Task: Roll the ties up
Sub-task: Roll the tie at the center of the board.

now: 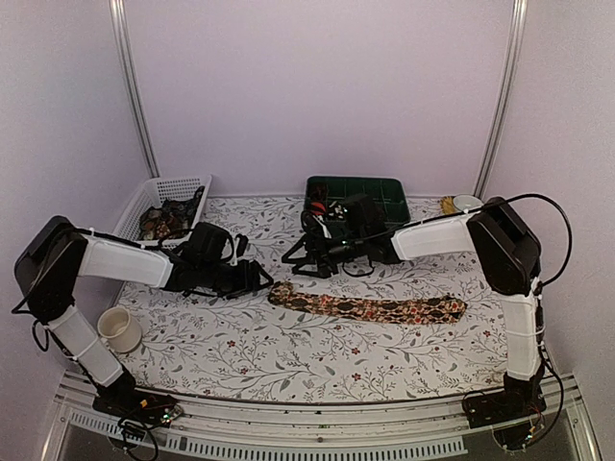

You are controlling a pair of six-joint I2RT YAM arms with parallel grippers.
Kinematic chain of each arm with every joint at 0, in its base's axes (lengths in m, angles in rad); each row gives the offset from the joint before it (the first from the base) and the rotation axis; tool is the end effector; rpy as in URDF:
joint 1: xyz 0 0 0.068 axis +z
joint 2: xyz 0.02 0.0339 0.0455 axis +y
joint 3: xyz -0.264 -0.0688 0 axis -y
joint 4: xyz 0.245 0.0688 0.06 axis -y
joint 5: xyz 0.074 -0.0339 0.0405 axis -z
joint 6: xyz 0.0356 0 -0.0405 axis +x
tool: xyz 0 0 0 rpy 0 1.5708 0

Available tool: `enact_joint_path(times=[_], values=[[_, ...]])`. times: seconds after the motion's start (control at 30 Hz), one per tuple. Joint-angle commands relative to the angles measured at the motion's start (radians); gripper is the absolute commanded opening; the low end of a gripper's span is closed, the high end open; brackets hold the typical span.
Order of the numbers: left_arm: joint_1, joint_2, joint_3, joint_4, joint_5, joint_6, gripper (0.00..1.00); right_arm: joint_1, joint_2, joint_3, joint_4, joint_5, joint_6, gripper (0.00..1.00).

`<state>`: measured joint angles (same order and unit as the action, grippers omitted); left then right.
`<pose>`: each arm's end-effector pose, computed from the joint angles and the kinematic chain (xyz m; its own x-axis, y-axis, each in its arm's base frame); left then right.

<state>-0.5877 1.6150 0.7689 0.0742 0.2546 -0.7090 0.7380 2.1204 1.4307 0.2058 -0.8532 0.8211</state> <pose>0.2586 -0.1831 0.1579 -0.8877 -0.1657 -0.4295 0.1433 0.7871 -0.5999 0.3306 0.3369 0.1837 -0.9194 -0.1856 -0.3466 -0.3858 0.2548 0.8867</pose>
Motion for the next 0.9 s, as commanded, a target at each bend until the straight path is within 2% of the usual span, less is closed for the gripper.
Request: enact_joint_path(times=[0.0,0.43,0.73,0.87], values=[[0.033,0.036,-0.029,0.155,0.132,-0.027,0.64,0.017,0.122,0.051,0.087,-0.045,0.077,0.64],[0.082,0.105,-0.049,0.237,0.197,-0.041,0.62,0.029,0.255,0.097,0.105,-0.071,0.152,0.64],[0.101,0.122,-0.056,0.250,0.210,-0.043,0.61,0.034,0.239,0.042,0.091,-0.083,0.142,0.64],[0.101,0.133,-0.060,0.272,0.231,-0.058,0.60,0.034,0.254,0.047,0.029,-0.045,0.100,0.64]])
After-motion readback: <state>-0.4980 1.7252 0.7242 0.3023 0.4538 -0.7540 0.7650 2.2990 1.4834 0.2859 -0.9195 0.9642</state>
